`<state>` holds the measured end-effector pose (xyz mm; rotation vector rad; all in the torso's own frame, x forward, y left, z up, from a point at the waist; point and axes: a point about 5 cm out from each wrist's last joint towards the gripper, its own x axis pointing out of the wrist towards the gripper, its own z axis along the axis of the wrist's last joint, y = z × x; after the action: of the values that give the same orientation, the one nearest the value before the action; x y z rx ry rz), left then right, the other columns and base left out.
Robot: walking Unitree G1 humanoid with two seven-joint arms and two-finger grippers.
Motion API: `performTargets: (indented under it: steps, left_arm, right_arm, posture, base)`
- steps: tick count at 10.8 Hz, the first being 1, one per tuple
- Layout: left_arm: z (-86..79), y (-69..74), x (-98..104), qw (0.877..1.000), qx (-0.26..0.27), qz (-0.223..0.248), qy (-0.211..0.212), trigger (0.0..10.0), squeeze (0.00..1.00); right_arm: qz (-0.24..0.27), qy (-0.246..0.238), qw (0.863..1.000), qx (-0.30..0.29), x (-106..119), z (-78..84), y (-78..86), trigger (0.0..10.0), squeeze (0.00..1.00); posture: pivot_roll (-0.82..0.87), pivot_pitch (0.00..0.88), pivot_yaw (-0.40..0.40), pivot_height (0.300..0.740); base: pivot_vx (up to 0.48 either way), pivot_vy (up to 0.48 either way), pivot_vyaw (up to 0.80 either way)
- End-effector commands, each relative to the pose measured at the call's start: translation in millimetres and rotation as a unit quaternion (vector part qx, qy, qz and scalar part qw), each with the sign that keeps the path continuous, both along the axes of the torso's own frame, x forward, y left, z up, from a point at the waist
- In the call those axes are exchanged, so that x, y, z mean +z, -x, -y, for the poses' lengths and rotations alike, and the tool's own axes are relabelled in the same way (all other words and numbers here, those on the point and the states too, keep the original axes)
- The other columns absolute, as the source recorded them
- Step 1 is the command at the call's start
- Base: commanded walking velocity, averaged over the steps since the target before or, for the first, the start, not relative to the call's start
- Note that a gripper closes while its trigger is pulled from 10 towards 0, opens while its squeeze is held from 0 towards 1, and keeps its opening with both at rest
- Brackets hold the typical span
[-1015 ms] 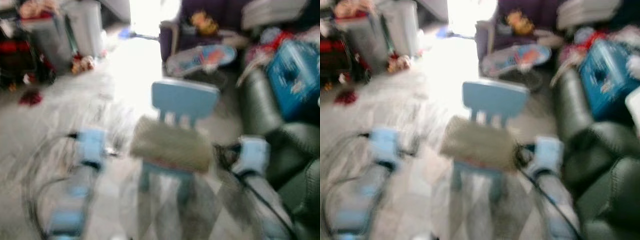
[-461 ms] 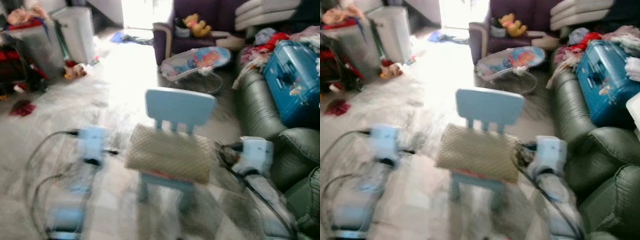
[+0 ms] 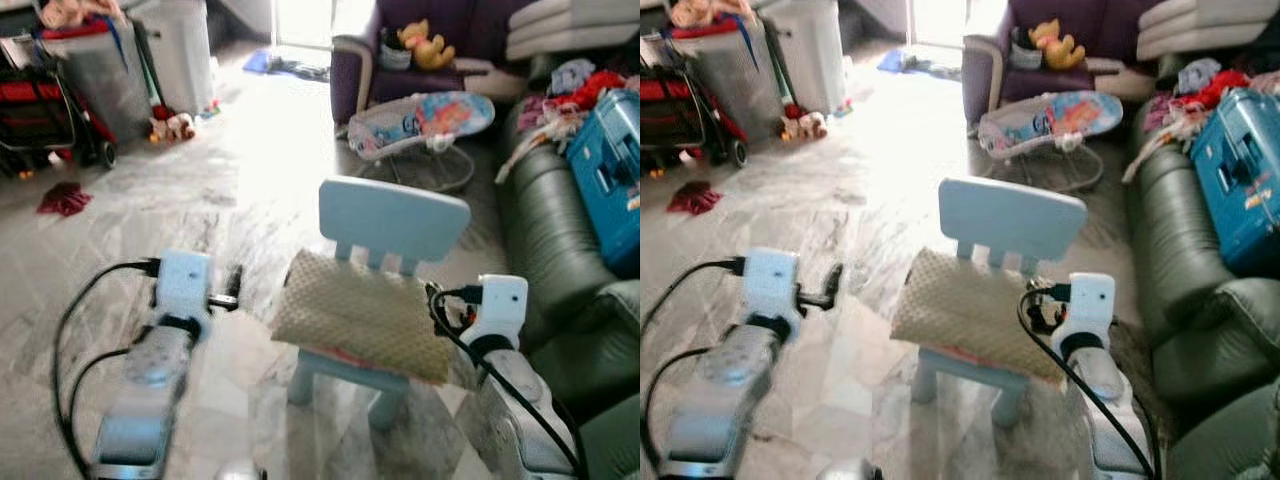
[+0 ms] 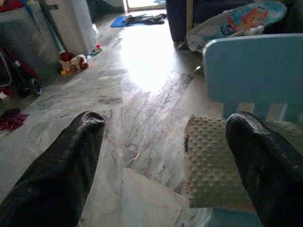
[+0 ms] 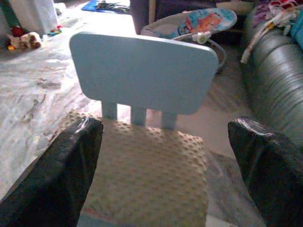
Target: Move the pillow to the sofa
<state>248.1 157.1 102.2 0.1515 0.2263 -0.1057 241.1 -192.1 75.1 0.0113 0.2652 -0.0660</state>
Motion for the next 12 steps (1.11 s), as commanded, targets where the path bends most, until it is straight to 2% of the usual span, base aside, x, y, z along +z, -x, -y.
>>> performTargets:
  steps: [1,4,6,8,12]
  left_arm:
    - [1.2,-0.4,0,1.0,0.007,0.003,-0.006,10.0,0.0]
    - [1.9,-1.8,-1,0.999,0.027,0.012,0.015,10.0,0.0]
    - [-0.8,-2.2,-3,0.999,0.039,0.017,0.002,10.0,0.0]
    - [-0.7,0.1,-4,0.999,0.04,0.013,0.012,10.0,0.0]
    - [-13.5,-6.2,2,0.997,0.066,0.028,-0.015,10.0,0.0]
  right_arm:
    - [-0.003,0.003,1.0,-0.015,0,6.0,2.2,10.0,0.0]
    - [-0.003,0.004,1.0,-0.017,-1,7.4,0.0,10.0,0.0]
    - [-0.007,-0.002,1.0,-0.019,-5,5.9,-0.9,10.0,0.0]
    - [-0.005,-0.006,1.0,-0.014,-6,2.6,-5.8,10.0,0.0]
    - [0.002,-0.005,1.0,-0.008,-3,3.1,-4.4,10.0,0.0]
  posture:
    - [0.0,0.0,-0.027,0.74]
    - [0.0,0.0,-0.04,0.74]
    - [0.0,0.0,-0.042,0.74]
    - [0.0,0.0,-0.038,0.74]
    - [0.0,0.0,-0.041,0.74]
  base:
    - [0.0,0.0,-0.8]
    - [0.0,0.0,-0.8]
    - [0.0,0.0,-0.8]
    - [0.0,0.0,-0.8]
    - [0.0,0.0,-0.13]
